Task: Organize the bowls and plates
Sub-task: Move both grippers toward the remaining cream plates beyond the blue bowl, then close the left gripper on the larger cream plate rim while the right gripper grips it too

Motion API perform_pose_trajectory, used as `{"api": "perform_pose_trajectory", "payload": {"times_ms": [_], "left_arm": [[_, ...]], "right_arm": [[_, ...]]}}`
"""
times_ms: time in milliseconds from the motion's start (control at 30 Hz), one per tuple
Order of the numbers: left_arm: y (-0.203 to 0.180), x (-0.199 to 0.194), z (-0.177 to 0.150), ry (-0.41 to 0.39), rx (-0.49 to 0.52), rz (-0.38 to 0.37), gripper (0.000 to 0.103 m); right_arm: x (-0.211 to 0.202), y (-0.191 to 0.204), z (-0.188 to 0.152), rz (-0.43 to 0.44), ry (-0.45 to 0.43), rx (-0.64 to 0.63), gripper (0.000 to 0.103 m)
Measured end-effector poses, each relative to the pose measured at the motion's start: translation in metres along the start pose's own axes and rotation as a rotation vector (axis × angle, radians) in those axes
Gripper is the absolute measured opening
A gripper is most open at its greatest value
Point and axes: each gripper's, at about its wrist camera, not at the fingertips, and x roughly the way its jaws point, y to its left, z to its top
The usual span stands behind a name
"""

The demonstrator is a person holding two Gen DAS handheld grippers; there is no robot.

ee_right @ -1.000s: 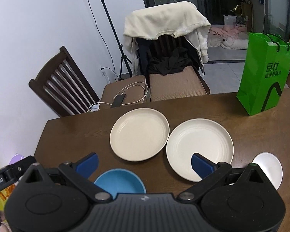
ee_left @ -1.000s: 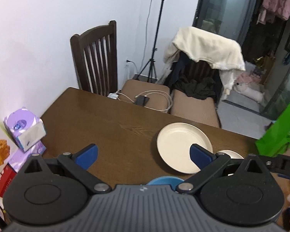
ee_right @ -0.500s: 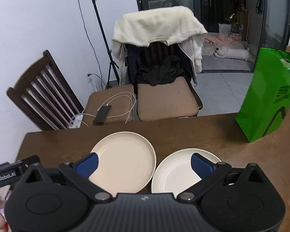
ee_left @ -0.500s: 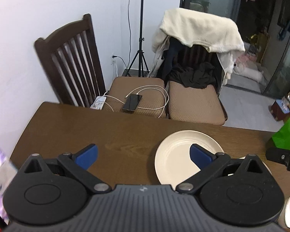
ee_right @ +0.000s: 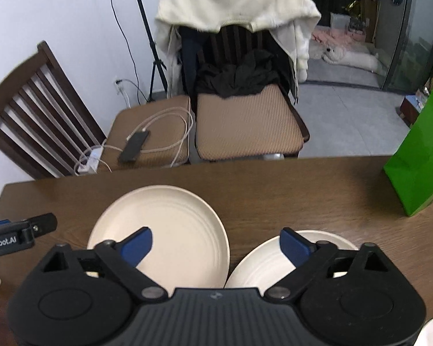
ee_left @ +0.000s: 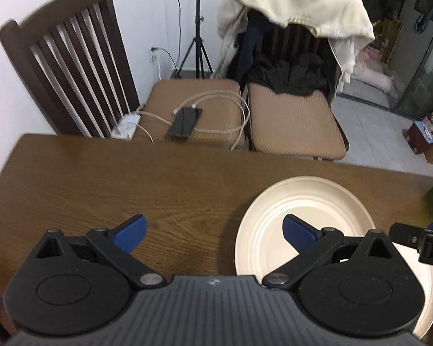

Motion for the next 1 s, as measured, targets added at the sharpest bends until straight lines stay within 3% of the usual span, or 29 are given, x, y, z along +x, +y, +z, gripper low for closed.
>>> {"api": "perform_pose_trajectory", "payload": {"times_ms": [167,233,467,667,800,1000], "left_arm": [[0.003,0.03,-0.01,0.06,-0.009,-0.001,0.094],[0.003,0.039,-0.013,0.082,-0.014,-0.014,0.084],[0.005,0.053,-0.021,0.123,-0.017,-0.04,0.072],[0.008,0.061,-0.025,0.153,-0.032,-0.074,0.053],[0.009,0.063,-0.027,0.167,-0.036,-0.099,0.041],[0.01,0.064,-0.029,0.173,-0.046,-0.19,0.008]], "right_arm": [[0.028,-0.002,-0.009,-0.033,0.035,-0.01,0.075],[0.036,-0.005,-0.012,-0.048,0.04,-0.007,0.07],[0.053,-0.008,-0.018,-0.045,0.061,-0.014,0.041],[0.057,-0.004,-0.02,-0.03,0.063,-0.028,0.021],[0.061,-0.003,-0.021,-0.035,0.076,-0.031,0.016],[0.068,-0.003,-0.026,-0.034,0.108,-0.025,0.007]]}}
